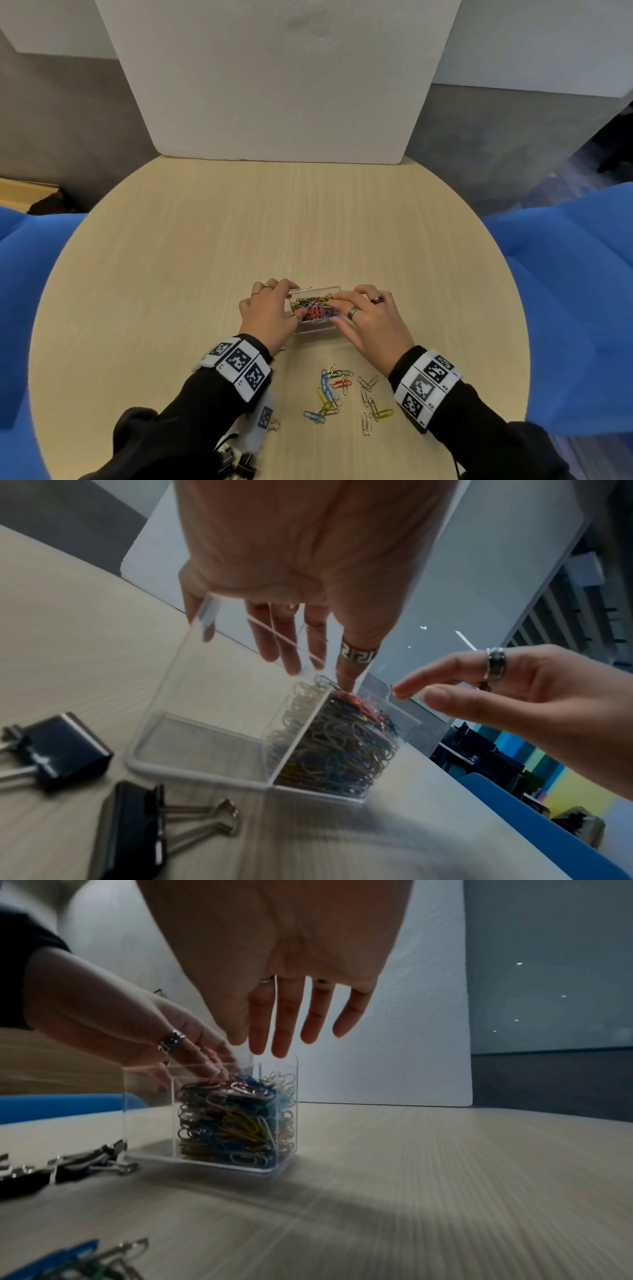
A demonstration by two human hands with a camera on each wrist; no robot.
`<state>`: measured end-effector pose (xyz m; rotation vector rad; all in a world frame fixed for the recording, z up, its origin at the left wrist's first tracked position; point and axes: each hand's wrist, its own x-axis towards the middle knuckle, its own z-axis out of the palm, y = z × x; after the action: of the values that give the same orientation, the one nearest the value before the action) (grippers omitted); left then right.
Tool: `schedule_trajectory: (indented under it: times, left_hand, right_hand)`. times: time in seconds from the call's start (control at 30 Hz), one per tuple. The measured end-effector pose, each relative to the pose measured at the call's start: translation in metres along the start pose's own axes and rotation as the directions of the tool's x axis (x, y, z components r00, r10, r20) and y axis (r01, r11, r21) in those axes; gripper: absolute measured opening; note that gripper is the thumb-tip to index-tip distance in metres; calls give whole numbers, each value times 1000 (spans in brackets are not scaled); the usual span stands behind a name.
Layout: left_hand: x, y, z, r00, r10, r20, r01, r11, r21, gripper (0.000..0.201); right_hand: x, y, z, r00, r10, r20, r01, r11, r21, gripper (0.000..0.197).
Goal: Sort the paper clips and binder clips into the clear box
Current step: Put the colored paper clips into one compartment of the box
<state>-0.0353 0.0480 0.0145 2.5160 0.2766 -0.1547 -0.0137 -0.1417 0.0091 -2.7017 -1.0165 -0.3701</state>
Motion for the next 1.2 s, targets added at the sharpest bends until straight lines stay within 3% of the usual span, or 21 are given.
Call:
schedule_trajectory:
  times: [0.1, 0.2, 0.23, 0.3, 0.37, 0.4, 0.5, 0.6, 0.7, 0.77, 0.8, 0.9, 0.97, 1.2]
  left_hand:
    - [-7, 1, -2, 992, 53, -113, -56, 998, -23, 38]
    - [-23, 4, -6, 894, 335, -299, -352, 936, -2, 27]
    - [-29, 5, -7, 850, 439, -291, -460, 888, -7, 25]
    - [-43, 7, -5, 816, 570, -94, -577, 813, -84, 25]
    - [-56, 7, 0, 814, 533, 232, -519, 846, -122, 32]
    - [-61, 5, 8, 806, 462, 369, -475, 878, -61, 40]
    - [-69, -1, 26, 769, 208, 604, -344, 932, 117, 72]
    - [-71, 0, 38, 766, 147, 626, -283, 951, 123, 73]
    - [-71, 4, 42, 804, 167, 570, -249, 966, 68, 70]
    - [-71, 3, 41, 816, 164, 554, -218, 975, 32, 78]
    - [-71, 2, 41, 819, 155, 553, -204, 979, 29, 83]
    - [-73, 0, 42, 813, 141, 565, -200, 979, 45, 91]
    - [-74, 4, 47, 812, 144, 565, -212, 976, 56, 88]
    - [-67, 27, 71, 837, 203, 508, -231, 973, -9, 50]
  right_hand:
    - [-6, -1, -7, 997, 68, -30, -65, 993, 95, 23]
    - [-21, 1, -13, 979, 107, 174, -146, 962, 230, 21]
    - [-26, 2, -13, 945, 90, 313, -180, 945, 271, 22]
    - [-35, -1, -9, 847, 6, 532, -194, 935, 298, 34]
    - [-41, -6, 0, 780, -71, 622, -141, 948, 286, 46]
    - [-44, -9, 3, 757, -88, 648, -120, 956, 269, 49]
    - [-55, -10, 9, 764, -102, 637, -89, 961, 261, 45]
    - [-65, -5, 4, 769, -77, 634, -147, 945, 293, 38]
    - [-75, 4, -9, 754, 29, 656, -324, 885, 334, 28]
    - [-81, 11, -19, 759, 133, 637, -423, 844, 328, 24]
    - [-85, 14, -24, 734, 182, 655, -473, 829, 300, 31]
    - [-96, 11, -28, 593, 248, 766, -565, 806, 176, 62]
    - [-100, 2, -24, 557, 272, 785, -586, 798, 140, 65]
    - [-88, -23, 0, 642, 351, 682, -666, 696, 269, 47]
